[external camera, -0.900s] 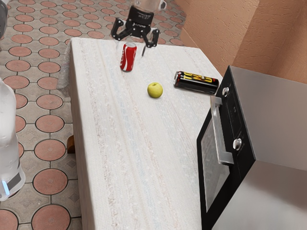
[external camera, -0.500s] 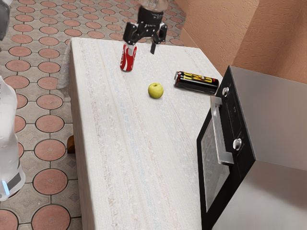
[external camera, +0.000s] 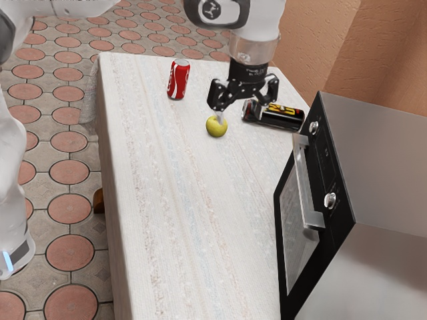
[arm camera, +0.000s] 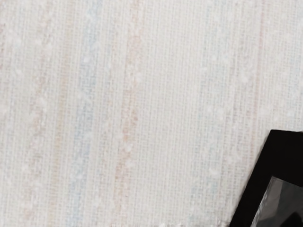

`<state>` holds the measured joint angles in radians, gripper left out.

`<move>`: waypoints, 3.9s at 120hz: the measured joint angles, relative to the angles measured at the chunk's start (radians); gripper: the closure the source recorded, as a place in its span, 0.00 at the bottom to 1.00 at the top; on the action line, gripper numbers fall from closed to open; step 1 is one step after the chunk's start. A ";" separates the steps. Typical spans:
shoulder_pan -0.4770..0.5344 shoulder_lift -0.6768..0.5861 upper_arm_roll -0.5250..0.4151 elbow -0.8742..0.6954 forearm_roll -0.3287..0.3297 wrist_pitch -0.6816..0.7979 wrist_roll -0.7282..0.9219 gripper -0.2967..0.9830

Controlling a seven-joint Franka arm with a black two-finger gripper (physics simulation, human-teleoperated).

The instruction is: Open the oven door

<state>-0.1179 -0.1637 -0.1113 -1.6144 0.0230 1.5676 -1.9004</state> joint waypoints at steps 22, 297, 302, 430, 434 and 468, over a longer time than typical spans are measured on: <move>-0.005 0.025 -0.052 0.003 0.014 0.057 0.074 0.23; 0.085 0.146 -0.261 -0.065 -0.048 0.443 0.122 0.24; 0.084 0.151 -0.257 -0.065 -0.050 0.445 0.124 0.24; 0.151 -0.062 -0.241 -0.343 -0.133 0.530 0.152 0.25; 0.151 -0.067 -0.241 -0.352 -0.135 0.534 0.152 0.25; 0.155 -0.109 -0.241 -0.407 -0.143 0.562 0.154 0.25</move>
<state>0.0369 -0.2724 -0.3523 -2.0210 -0.1200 2.1295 -1.7463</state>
